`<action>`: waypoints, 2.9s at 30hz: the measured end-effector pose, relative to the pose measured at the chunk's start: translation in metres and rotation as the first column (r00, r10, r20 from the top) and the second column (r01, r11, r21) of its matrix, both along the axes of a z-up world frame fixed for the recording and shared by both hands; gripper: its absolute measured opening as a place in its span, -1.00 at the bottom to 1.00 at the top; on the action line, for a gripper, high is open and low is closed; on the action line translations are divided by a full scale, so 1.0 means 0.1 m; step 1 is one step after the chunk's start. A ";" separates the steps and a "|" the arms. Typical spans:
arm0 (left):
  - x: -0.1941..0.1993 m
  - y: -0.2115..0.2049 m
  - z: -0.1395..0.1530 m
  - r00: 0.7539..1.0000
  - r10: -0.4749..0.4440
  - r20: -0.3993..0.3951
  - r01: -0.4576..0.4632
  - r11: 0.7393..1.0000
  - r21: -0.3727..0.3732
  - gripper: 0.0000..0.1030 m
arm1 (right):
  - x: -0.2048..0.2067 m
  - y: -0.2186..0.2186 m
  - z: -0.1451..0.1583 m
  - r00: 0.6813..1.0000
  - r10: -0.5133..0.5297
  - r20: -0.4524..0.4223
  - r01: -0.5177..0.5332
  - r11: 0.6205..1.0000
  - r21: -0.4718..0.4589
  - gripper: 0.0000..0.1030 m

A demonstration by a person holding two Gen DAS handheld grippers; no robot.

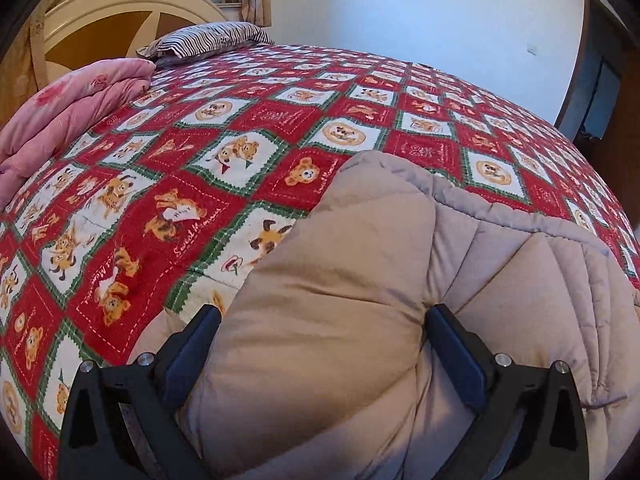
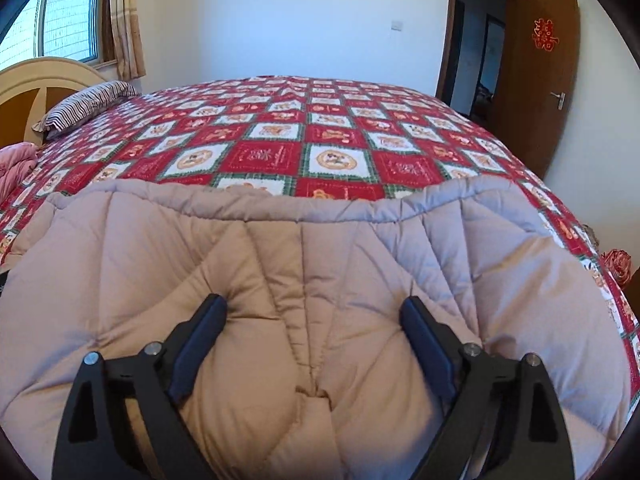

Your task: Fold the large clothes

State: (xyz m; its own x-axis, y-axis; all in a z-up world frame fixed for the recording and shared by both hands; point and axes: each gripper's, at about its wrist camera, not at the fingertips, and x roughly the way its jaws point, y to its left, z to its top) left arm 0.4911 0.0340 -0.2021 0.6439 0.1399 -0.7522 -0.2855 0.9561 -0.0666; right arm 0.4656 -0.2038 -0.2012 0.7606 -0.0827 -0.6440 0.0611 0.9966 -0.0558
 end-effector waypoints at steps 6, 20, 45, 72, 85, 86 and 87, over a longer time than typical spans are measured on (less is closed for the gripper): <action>0.05 -0.05 -0.04 1.000 -0.008 -0.023 0.009 1.000 0.025 0.98 | 0.08 -0.02 -0.08 0.999 -0.006 -0.048 0.006 1.000 0.003 0.81; 0.11 -0.10 -0.07 0.999 -0.016 -0.046 0.018 0.998 0.054 0.99 | 0.17 -0.02 -0.16 0.993 -0.026 -0.112 0.024 1.000 -0.016 0.87; -0.10 -0.20 0.40 0.997 -0.071 0.025 0.071 0.997 0.013 0.98 | 0.22 0.07 -0.10 0.986 -0.051 -0.157 0.037 0.995 -0.092 0.91; 0.09 -0.72 0.06 0.993 -0.117 0.025 0.112 0.981 0.160 0.99 | 0.60 0.47 -0.17 0.988 -0.075 -0.133 0.060 0.992 -0.110 0.99; -0.67 -0.09 0.29 0.993 -0.122 0.009 0.119 0.979 0.167 0.98 | -0.07 0.53 0.11 0.992 -0.038 -0.124 0.028 0.997 -0.076 1.00; -0.65 -0.04 0.19 0.994 -0.107 -0.012 0.108 0.984 0.144 0.98 | -0.12 0.54 0.05 0.990 -0.046 -0.130 0.036 0.996 -0.081 1.00; -0.65 -0.03 0.13 0.995 -0.101 -0.008 0.101 0.986 0.129 0.98 | -0.15 0.55 -0.01 0.990 -0.049 -0.131 0.038 0.996 -0.085 1.00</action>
